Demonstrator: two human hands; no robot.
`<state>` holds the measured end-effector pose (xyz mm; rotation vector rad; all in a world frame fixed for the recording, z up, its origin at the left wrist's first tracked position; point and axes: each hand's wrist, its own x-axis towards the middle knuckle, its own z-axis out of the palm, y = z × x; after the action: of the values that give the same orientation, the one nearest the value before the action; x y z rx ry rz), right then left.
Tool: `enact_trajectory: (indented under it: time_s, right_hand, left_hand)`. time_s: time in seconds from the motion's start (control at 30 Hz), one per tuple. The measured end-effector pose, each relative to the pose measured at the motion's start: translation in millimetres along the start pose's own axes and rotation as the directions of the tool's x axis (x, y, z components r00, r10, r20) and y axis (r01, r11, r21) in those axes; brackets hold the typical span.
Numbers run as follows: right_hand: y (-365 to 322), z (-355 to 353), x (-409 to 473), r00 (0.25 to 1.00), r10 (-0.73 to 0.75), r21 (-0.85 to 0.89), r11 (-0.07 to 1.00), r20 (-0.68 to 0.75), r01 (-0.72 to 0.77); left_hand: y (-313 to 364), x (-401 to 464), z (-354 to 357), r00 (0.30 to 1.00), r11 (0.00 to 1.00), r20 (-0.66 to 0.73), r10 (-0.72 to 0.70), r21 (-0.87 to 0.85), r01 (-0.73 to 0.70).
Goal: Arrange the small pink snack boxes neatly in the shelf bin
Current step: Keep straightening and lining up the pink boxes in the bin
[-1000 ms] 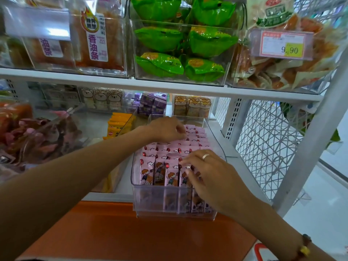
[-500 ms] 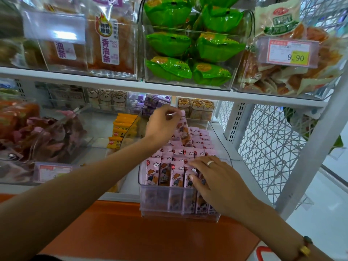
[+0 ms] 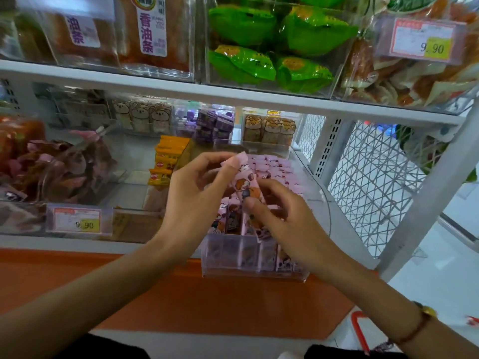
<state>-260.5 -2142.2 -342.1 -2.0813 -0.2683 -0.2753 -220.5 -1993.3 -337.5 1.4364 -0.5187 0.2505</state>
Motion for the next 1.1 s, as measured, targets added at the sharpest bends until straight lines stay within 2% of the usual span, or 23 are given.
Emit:
enact_trajectory:
  time_s: [0.07,0.17,0.23,0.3,0.43,0.57,0.63,0.7,0.8,0.87,1.0,1.1]
  right_hand:
    - [2.7,-0.8,4.4,0.991,0.136,0.189,0.973,-0.015,-0.130]
    - [8.0,-3.0,8.6,0.957,0.285,0.541,0.798,0.050,-0.265]
    - [7.7,-2.2,9.4,0.949,0.305,0.644,0.710,0.081,-0.284]
    - [7.5,-0.1,9.9,0.946,0.315,0.683,0.676,0.072,-0.277]
    - [7.9,-1.7,10.7,0.947,0.321,0.723,0.648,0.026,-0.239]
    - [7.1,-10.9,10.9,0.973,0.222,0.766,0.615,0.059,-0.187]
    - [5.0,-13.1,10.0,0.984,0.168,0.773,0.614,0.067,-0.158]
    - [5.3,-11.6,9.1,0.988,0.152,0.730,0.671,0.035,-0.129]
    - [6.7,-4.2,7.8,0.974,0.199,0.573,0.813,-0.109,-0.102]
    - [6.8,-0.2,6.6,0.959,0.220,0.515,0.852,-0.179,-0.099]
    - [2.8,-2.9,5.5,0.964,0.203,0.441,0.891,-0.173,-0.108]
    - [1.7,-10.0,5.3,0.979,0.163,0.450,0.888,-0.121,-0.092]
  left_hand:
    - [-0.7,0.6,-2.7,0.999,0.999,0.035,-0.022,-0.023,0.023]
    - [-5.9,-3.5,-5.6,0.994,0.991,0.104,-0.026,0.130,0.012]
    - [-7.4,-9.1,-4.3,0.989,0.978,0.149,-0.018,0.206,-0.013]
    - [-8.9,-12.9,-1.8,0.983,0.955,0.179,0.026,0.288,-0.078]
    - [-8.8,-13.2,-0.4,0.975,0.927,0.205,0.088,0.342,-0.156]
    - [-5.3,-15.4,2.7,0.970,0.942,0.226,0.094,0.294,-0.160]
    - [-6.0,-15.7,4.0,0.962,0.924,0.256,0.095,0.336,-0.180]
    - [-8.0,-14.7,4.4,0.957,0.875,0.265,0.122,0.425,-0.230]
    - [-9.8,-10.8,4.3,0.948,0.751,0.259,0.183,0.586,-0.305]
    - [-11.9,-9.4,5.2,0.944,0.717,0.261,0.202,0.617,-0.324]
    - [-12.8,-8.0,3.5,0.956,0.791,0.209,0.208,0.539,-0.290]
    - [-8.2,-6.2,0.6,0.978,0.903,0.175,0.111,0.394,-0.173]
